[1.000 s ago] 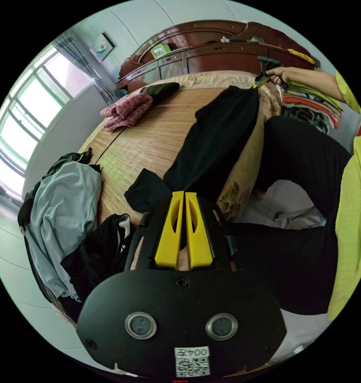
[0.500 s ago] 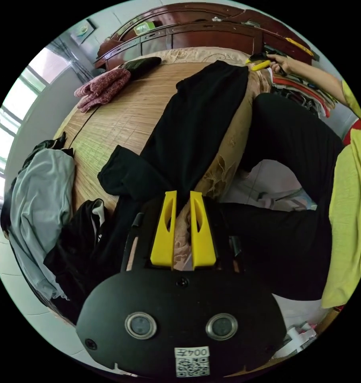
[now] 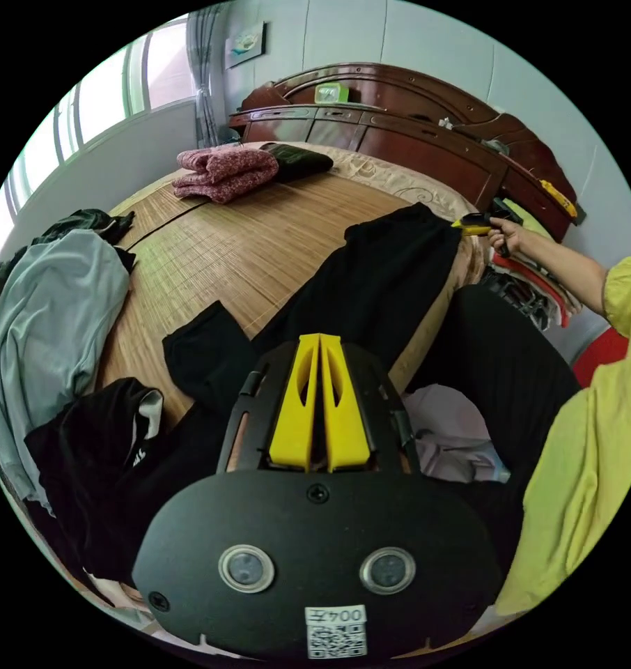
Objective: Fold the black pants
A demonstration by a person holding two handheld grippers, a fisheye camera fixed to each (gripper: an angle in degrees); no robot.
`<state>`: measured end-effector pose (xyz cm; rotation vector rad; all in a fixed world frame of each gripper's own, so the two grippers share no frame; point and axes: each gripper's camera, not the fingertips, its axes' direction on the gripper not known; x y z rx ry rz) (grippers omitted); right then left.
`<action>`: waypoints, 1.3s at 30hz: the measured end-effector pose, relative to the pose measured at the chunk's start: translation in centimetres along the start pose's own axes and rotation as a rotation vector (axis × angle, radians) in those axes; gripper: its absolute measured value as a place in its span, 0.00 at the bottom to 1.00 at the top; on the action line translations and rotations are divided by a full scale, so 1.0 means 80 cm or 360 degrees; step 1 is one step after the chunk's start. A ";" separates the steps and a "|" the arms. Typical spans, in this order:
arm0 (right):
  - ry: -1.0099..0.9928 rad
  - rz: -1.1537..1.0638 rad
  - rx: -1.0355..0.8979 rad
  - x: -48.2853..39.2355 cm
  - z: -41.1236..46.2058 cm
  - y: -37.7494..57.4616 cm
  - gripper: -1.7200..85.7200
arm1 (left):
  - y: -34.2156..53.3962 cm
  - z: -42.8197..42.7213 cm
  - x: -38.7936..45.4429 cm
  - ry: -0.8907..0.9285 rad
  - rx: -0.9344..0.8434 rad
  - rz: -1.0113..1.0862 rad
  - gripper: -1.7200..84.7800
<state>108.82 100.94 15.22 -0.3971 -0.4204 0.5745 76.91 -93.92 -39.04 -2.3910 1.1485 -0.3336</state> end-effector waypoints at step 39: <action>0.0985 -0.0870 -0.0254 -0.381 0.313 0.311 0.01 | 0.069 0.027 -0.191 -0.0473 0.0089 -0.0937 0.02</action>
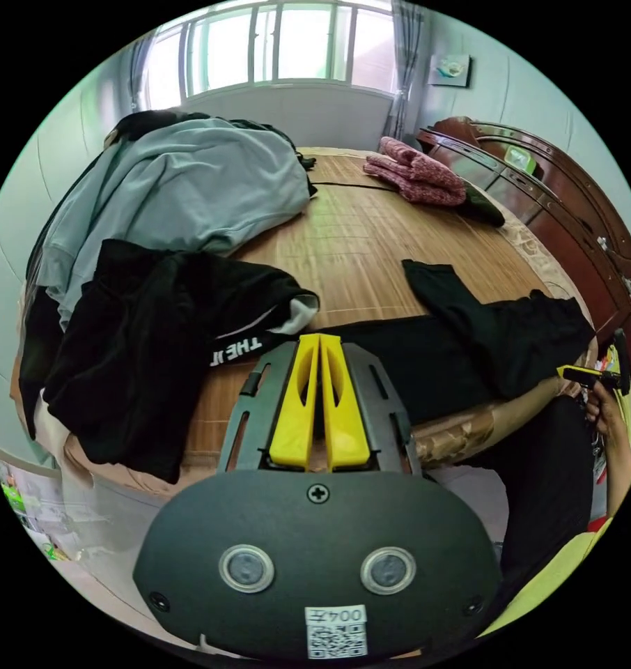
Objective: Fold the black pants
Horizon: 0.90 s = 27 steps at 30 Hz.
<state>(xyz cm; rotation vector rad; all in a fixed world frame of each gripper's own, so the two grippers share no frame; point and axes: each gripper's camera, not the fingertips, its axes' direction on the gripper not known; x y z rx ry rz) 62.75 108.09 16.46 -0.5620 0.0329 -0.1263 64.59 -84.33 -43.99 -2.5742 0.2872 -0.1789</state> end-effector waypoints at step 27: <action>0.0102 -0.0085 0.0043 -0.152 0.026 0.000 0.01 | -0.175 0.066 0.169 0.0310 -0.0297 0.0441 0.16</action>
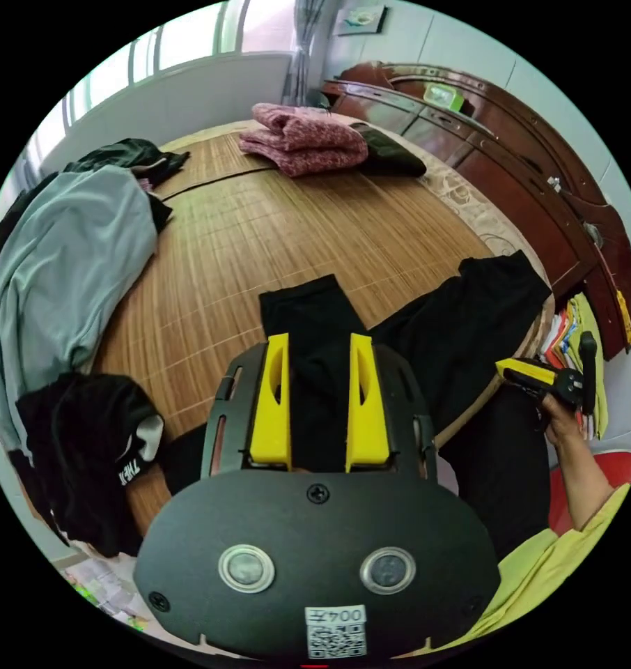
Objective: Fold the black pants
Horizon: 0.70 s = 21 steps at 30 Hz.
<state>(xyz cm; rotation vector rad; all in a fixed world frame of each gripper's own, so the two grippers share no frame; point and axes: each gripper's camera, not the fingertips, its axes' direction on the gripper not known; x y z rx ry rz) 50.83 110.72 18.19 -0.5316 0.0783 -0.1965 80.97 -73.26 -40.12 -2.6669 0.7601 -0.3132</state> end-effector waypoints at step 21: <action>-0.0174 0.0050 0.0002 -0.063 0.022 -0.020 0.01 | 0.021 -0.028 -0.071 0.0026 0.0092 -0.0318 0.04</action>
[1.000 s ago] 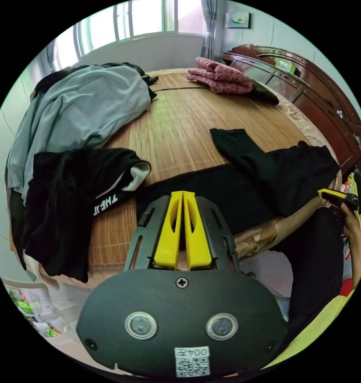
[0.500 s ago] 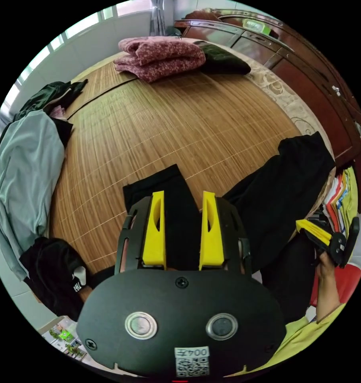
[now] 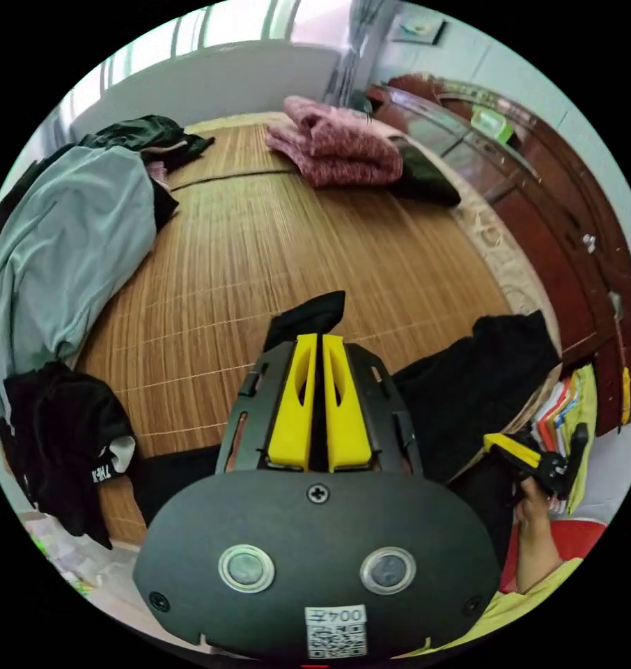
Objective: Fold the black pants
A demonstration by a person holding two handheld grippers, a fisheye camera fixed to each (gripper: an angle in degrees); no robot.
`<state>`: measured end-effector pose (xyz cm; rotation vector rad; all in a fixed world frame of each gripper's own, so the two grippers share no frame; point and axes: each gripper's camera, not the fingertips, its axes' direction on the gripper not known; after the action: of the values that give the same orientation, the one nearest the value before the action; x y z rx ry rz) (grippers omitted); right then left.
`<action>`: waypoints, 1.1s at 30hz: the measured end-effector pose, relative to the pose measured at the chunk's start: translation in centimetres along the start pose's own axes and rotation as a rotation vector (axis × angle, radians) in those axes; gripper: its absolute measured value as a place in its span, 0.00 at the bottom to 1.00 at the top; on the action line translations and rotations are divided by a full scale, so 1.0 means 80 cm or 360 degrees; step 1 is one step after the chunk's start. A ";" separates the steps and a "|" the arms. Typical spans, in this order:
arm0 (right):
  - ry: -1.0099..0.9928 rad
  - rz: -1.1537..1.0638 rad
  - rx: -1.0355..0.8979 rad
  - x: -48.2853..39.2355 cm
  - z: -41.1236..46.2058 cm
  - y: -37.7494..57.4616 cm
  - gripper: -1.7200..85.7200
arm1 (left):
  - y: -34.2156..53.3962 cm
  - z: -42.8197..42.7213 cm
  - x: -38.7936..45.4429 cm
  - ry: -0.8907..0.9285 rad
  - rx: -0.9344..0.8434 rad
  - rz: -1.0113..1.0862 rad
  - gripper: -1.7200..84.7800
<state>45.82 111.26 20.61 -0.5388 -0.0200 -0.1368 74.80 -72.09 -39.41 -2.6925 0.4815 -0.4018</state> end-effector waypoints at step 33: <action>0.0323 -0.0074 -0.0005 -0.233 0.074 -0.085 0.01 | 0.564 -0.138 -0.442 0.1182 0.0749 -0.0966 0.08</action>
<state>26.51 110.84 28.15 -0.5259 0.1654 -0.2366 26.88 -101.35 -55.39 -2.0988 -0.2556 -1.4900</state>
